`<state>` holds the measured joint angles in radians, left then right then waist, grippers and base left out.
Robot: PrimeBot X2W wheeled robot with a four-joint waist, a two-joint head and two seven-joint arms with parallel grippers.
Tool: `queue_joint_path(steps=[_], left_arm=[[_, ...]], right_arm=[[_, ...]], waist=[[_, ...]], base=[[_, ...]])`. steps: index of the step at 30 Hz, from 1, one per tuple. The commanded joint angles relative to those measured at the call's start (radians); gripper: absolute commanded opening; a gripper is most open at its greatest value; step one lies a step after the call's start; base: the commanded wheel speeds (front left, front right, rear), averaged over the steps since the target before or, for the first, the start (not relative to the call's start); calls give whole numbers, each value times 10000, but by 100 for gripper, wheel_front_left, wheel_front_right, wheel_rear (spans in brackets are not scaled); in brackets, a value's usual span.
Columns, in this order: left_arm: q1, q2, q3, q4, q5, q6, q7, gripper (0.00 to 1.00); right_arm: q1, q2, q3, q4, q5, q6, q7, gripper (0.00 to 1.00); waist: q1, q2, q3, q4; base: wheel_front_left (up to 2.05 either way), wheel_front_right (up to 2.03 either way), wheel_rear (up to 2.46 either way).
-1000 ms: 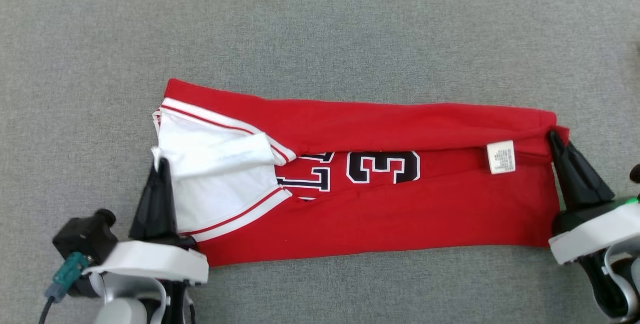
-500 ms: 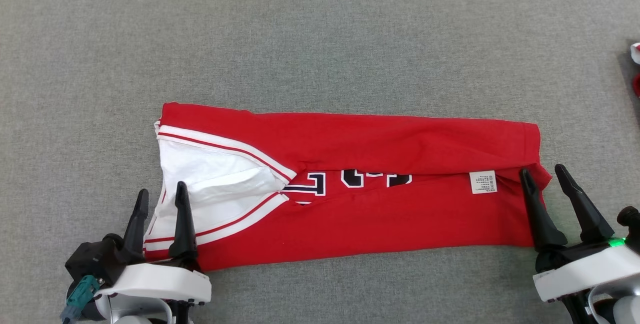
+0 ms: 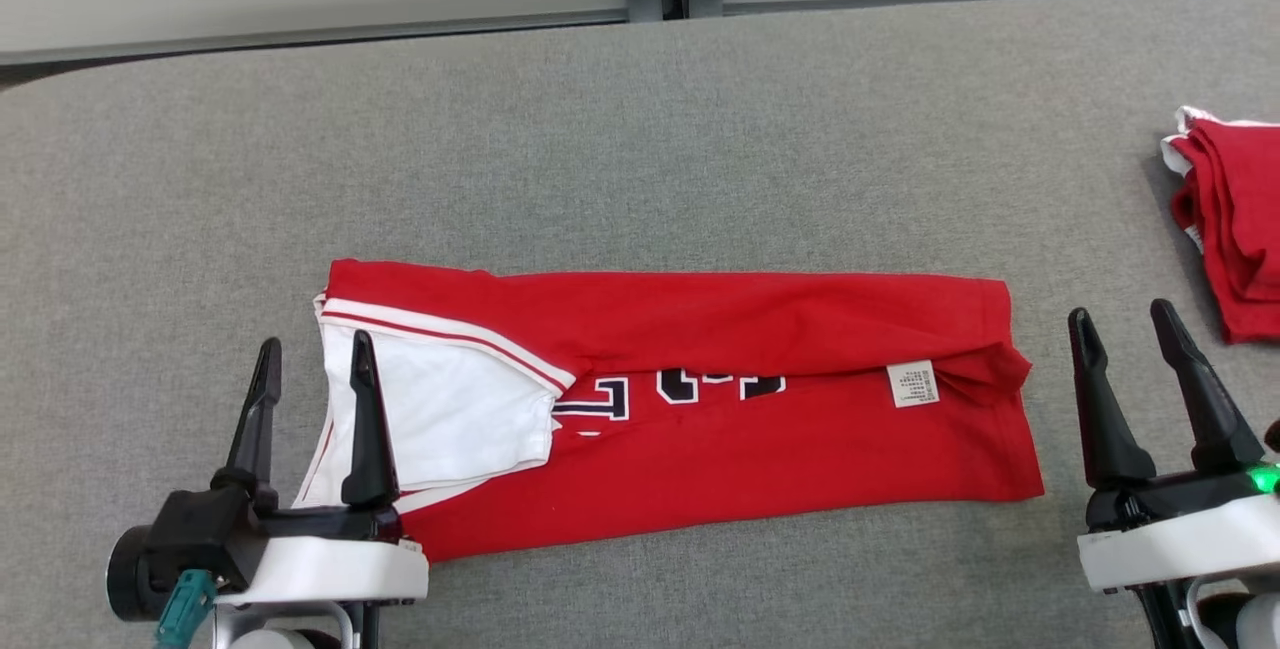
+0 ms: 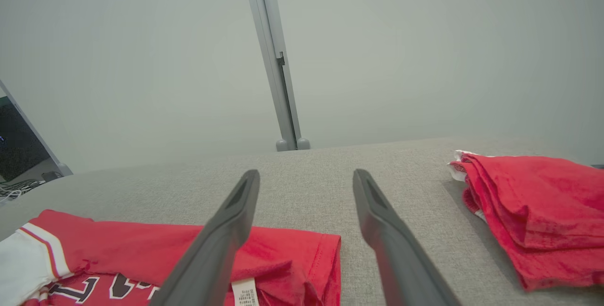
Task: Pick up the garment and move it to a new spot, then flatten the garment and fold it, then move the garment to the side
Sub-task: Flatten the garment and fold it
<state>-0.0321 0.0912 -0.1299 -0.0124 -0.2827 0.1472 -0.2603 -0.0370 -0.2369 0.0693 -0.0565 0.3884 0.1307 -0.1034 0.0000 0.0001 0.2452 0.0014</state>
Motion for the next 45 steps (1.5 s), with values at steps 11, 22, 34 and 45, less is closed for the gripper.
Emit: queue_joint_path(steps=[11, 22, 34, 45], left_arm=[[468, 394, -249, 263, 439, 103, 299, 100], [438, 387, -295, 312, 334, 208, 410, 100], [-355, 202, -673, 168, 420, 138, 309, 100], [-910, 1, -869, 657, 307, 43, 43, 100]], right_arm=[[628, 101, 0, 53, -612, 0, 403, 100], [672, 108, 19, 18, -565, 0, 554, 100], [-300, -358, -269, 1174, -108, 0, 497, 100], [-1056, -244, 792, 3768, 623, 0, 383, 100]], waist=[[0, -1, -713, -184], [0, -1, -723, -144], [0, -1, 190, 414], [0, -1, 734, 689]], base=[[0, 0, 0], [0, 0, 0], [0, 0, 0], [0, 0, 0]])
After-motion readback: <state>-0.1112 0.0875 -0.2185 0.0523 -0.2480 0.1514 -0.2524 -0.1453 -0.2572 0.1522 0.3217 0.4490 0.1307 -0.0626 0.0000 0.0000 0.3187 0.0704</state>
